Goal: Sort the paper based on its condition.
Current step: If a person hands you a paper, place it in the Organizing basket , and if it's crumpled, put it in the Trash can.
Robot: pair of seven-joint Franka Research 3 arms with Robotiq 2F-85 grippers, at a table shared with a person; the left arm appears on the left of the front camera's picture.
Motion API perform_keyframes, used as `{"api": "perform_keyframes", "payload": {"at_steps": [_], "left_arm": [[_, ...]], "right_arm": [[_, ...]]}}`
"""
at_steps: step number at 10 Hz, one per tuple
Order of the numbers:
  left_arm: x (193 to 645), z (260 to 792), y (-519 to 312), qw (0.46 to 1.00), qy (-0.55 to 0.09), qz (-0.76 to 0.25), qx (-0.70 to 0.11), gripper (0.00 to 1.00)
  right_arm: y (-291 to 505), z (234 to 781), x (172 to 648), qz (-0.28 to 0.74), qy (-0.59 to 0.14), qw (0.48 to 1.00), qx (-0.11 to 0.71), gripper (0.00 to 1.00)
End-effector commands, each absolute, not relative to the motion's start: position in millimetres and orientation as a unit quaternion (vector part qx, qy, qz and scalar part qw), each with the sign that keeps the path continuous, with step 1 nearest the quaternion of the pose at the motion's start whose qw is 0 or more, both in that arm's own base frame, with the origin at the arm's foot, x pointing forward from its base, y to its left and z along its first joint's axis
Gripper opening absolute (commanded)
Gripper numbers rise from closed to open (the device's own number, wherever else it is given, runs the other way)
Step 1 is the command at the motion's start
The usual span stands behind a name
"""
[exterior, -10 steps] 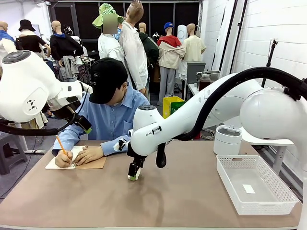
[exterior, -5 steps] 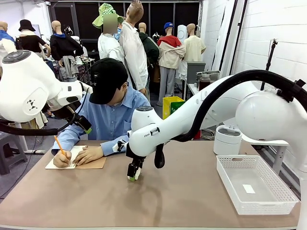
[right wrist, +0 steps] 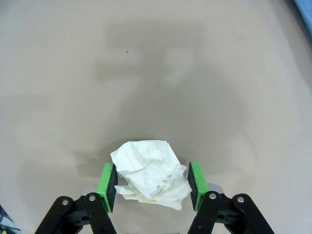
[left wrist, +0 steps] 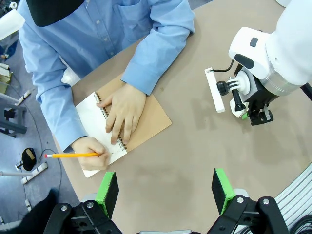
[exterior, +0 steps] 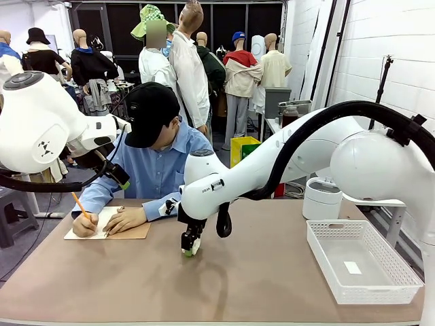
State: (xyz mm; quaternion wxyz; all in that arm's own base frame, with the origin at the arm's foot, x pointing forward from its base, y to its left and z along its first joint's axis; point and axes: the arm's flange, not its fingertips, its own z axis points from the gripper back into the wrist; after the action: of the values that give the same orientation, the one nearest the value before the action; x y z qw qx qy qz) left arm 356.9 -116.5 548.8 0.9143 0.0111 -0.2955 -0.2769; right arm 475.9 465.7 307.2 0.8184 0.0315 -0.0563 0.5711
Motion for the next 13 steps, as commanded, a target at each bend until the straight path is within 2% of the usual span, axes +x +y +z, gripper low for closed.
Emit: {"api": "perform_keyframes", "payload": {"at_steps": [1,3,7,10,13], "left_arm": [[357.0,549.1,-115.9,0.914,-0.296,-0.276,0.009,1.00],[357.0,549.1,-115.9,0.914,-0.296,-0.276,0.009,1.00],[357.0,549.1,-115.9,0.914,-0.296,-0.276,0.009,1.00],[357.0,549.1,-115.9,0.914,-0.296,-0.276,0.009,1.00],[357.0,549.1,-115.9,0.914,-0.296,-0.276,0.009,1.00]], "right_arm": [[472.6,305.2,478.5,0.563,-0.055,0.825,0.013,0.44],[472.6,304.9,478.6,0.563,-0.054,0.825,0.012,0.20],[470.3,309.4,478.7,0.563,-0.047,0.825,0.013,0.20],[439.9,369.2,477.7,0.578,-0.047,0.814,0.007,0.20],[362.9,442.0,487.1,0.557,-0.055,0.828,-0.027,0.20]]}}
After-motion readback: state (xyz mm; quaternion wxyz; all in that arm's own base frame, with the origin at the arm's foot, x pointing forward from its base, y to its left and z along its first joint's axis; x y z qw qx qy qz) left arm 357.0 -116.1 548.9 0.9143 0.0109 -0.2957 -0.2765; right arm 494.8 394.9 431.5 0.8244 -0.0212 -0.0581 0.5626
